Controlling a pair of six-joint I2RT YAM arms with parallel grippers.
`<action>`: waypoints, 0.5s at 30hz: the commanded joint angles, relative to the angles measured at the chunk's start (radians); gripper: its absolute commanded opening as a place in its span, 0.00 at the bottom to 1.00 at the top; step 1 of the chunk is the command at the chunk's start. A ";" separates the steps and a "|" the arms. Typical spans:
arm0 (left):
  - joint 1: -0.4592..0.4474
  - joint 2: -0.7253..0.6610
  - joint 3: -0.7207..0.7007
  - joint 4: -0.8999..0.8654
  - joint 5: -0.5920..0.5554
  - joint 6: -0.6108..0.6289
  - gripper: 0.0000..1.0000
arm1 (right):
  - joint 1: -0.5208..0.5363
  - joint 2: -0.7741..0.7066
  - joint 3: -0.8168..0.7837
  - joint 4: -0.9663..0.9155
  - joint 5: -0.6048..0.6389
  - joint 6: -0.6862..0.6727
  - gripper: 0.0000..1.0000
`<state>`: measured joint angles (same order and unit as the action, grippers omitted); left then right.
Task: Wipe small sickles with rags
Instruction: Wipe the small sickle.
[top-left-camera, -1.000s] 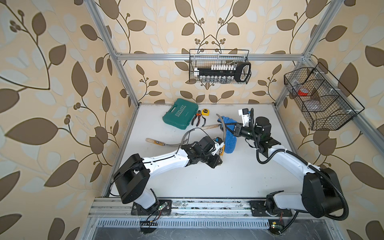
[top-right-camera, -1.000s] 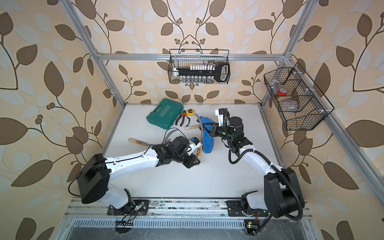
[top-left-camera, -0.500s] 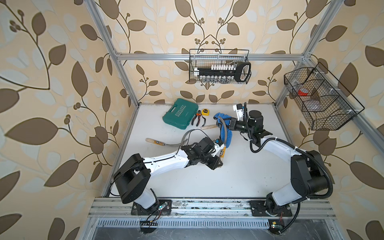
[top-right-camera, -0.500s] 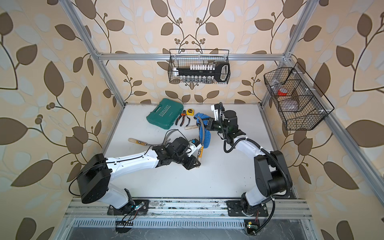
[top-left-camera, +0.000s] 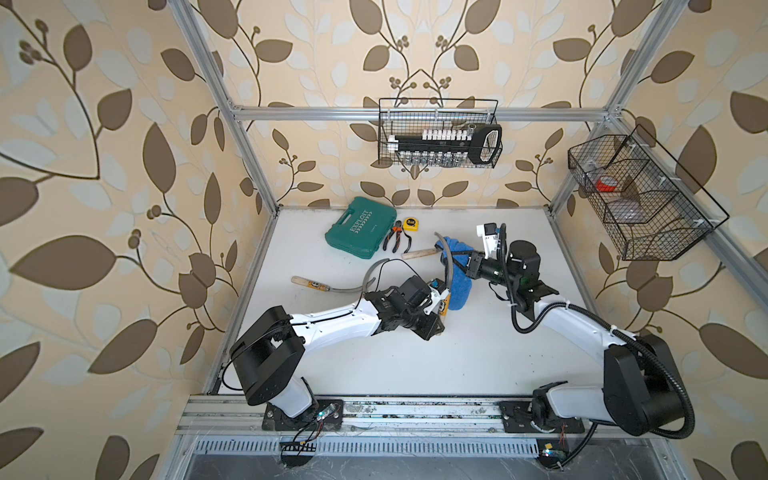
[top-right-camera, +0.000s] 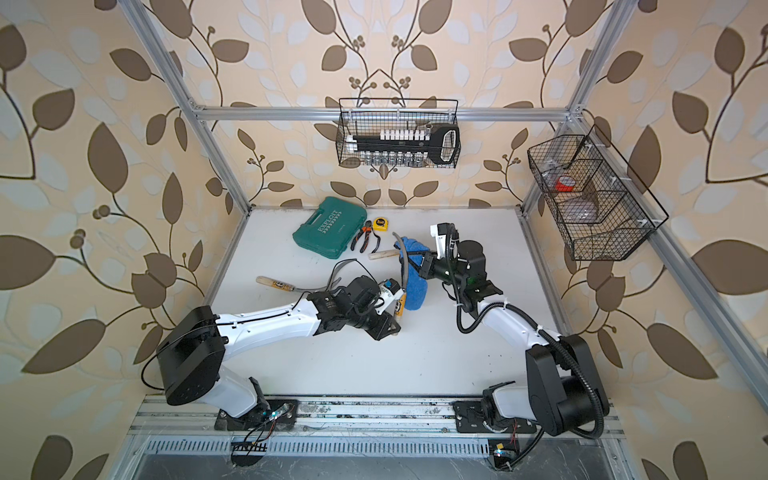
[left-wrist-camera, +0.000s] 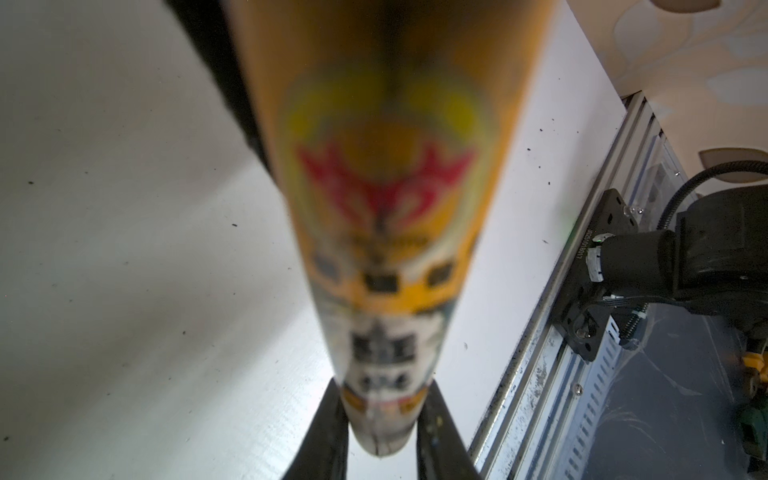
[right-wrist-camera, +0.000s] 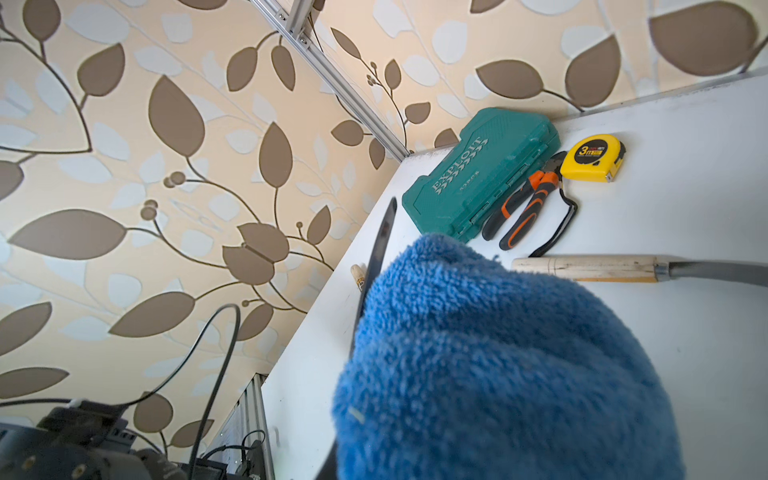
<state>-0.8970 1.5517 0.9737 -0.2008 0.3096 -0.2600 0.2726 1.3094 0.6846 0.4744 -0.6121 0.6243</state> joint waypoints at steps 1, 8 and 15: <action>0.012 0.017 0.062 -0.004 -0.027 0.001 0.00 | 0.034 -0.087 -0.088 0.046 0.013 -0.024 0.00; 0.013 0.048 0.095 -0.014 -0.013 -0.002 0.00 | 0.079 -0.243 -0.230 0.028 0.088 -0.041 0.00; 0.013 0.047 0.094 -0.011 -0.004 -0.007 0.00 | 0.080 -0.197 -0.222 0.048 0.065 -0.029 0.00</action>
<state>-0.8959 1.5963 1.0309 -0.2337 0.3134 -0.2543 0.3309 1.1023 0.4599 0.4828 -0.4713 0.6014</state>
